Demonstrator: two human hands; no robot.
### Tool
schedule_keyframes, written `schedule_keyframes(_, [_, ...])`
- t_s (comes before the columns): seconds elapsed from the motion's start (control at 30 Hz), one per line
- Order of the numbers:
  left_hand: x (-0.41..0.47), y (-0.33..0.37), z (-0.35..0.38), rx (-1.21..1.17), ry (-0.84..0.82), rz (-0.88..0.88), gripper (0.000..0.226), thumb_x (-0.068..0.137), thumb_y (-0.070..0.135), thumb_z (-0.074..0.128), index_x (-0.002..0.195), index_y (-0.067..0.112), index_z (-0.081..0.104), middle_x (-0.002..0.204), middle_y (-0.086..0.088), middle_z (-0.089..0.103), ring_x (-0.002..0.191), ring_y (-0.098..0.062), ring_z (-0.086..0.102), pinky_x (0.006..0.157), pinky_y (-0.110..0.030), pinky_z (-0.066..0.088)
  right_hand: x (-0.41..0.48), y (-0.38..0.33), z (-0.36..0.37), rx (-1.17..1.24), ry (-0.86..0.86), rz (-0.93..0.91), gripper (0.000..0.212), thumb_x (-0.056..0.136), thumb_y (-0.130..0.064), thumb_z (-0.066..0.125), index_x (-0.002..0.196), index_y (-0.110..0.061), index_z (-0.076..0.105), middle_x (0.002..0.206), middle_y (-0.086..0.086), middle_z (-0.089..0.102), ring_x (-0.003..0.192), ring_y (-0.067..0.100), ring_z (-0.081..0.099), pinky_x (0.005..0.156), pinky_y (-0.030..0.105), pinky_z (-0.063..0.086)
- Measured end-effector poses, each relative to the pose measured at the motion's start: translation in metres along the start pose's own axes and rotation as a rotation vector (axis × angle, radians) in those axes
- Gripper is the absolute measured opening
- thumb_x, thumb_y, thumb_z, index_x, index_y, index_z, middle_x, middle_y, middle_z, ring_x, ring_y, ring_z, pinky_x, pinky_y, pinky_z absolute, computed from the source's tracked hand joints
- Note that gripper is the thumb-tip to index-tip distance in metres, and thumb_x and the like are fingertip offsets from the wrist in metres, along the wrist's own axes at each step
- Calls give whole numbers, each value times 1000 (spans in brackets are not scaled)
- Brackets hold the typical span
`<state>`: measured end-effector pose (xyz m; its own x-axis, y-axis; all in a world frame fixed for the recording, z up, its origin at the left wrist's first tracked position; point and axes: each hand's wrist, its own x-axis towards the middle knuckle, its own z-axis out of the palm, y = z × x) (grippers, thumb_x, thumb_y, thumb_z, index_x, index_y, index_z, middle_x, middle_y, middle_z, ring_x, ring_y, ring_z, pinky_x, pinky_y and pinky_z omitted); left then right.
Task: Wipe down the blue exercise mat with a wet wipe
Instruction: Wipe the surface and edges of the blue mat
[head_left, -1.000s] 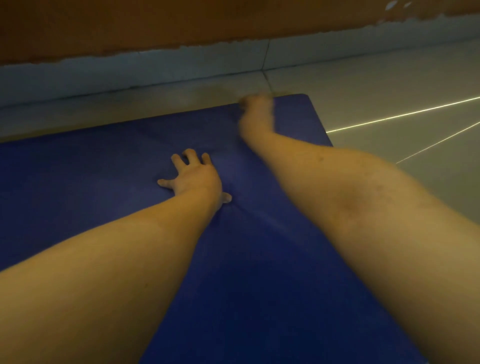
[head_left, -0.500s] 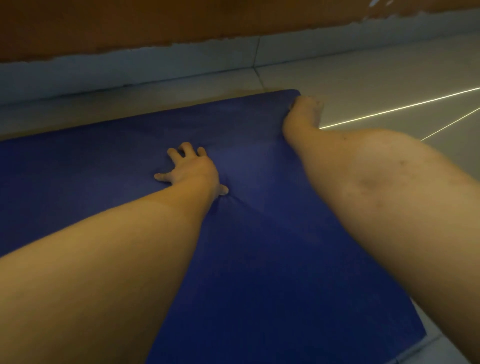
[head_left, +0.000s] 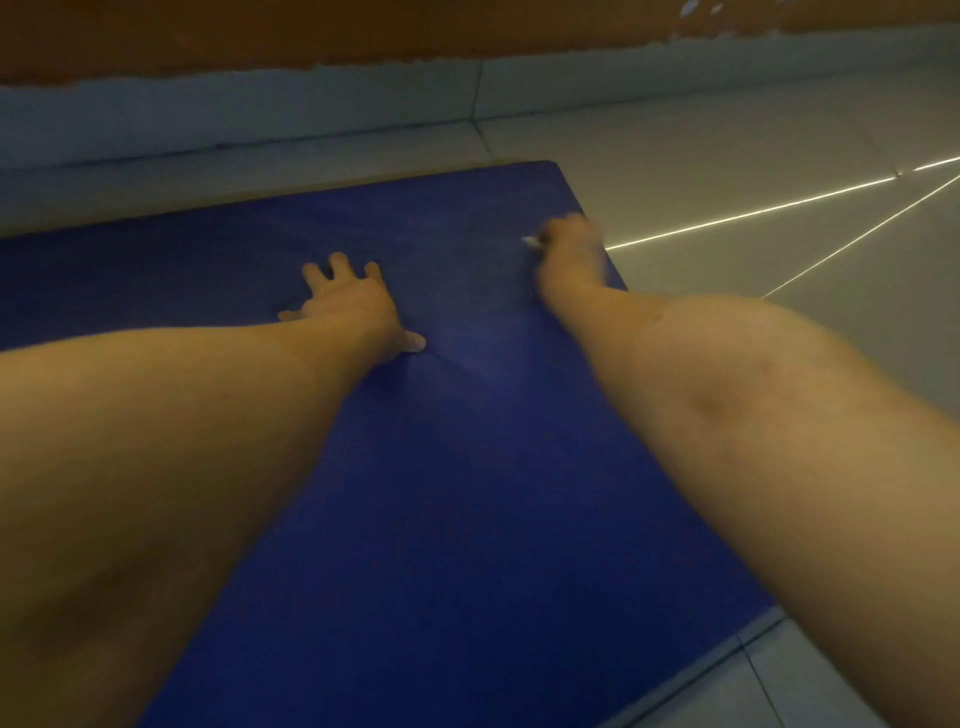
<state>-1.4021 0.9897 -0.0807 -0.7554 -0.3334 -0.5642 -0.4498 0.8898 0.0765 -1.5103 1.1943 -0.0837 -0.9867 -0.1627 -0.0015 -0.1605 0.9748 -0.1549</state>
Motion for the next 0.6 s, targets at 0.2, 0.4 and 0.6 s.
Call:
schedule_keyframes(0.2, [-7,1,-3,-32,14,5,121,71,72,74,160,29,4,165,-7,-7,150,-43,-8,109,-77,20,-13,29,8,213,8,325,24,96,-8,57,115,-11,72,125,15,63,110,29,61,78,22,44])
schedule_keyframes(0.4, [-17,-4,11,-85,78,28,96,81,64,71,156,27,24,164,-10,0,150,-41,0,113,-74,15,-88,-76,44,455,-54,-22,18,95,-7,63,107,-10,76,113,11,64,109,28,55,88,29,46])
schedule_keyframes(0.6, [-37,-13,30,2,218,220,56,95,51,60,141,20,51,154,-12,27,142,-38,21,116,-58,27,-78,-15,23,295,-47,-10,23,91,-4,68,111,-11,77,115,13,66,109,32,61,93,34,50])
